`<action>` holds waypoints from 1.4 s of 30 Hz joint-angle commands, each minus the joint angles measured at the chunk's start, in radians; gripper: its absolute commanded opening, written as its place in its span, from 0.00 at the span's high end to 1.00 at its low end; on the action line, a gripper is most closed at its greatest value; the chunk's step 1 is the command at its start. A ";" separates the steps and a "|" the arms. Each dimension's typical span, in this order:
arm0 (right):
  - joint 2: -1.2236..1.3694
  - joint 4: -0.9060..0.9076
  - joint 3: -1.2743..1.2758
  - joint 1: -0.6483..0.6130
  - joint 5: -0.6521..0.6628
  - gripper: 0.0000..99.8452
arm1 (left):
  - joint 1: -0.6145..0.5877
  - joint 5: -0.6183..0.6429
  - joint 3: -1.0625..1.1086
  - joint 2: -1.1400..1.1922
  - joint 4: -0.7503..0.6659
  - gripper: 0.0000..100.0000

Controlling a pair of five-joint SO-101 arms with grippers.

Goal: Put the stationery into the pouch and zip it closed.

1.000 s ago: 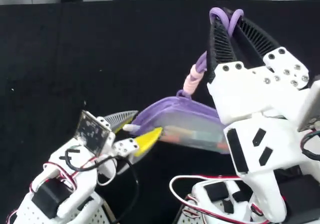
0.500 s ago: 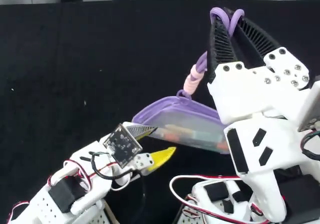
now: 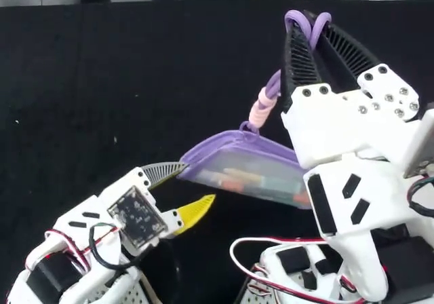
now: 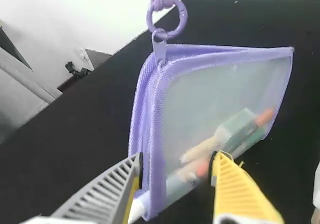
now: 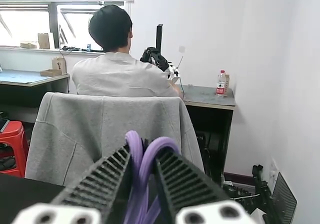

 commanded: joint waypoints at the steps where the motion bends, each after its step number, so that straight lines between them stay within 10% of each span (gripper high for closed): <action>1: -0.013 0.002 -0.035 0.012 0.006 0.99 | -0.005 -0.081 -0.013 0.009 -0.018 0.77; 16: -0.013 0.014 -0.042 0.014 0.008 0.99 | -0.045 -0.109 0.234 0.011 -0.242 0.77; 42: -0.013 0.012 -0.042 0.014 0.008 0.99 | 0.008 -0.104 -0.079 0.532 -0.199 0.77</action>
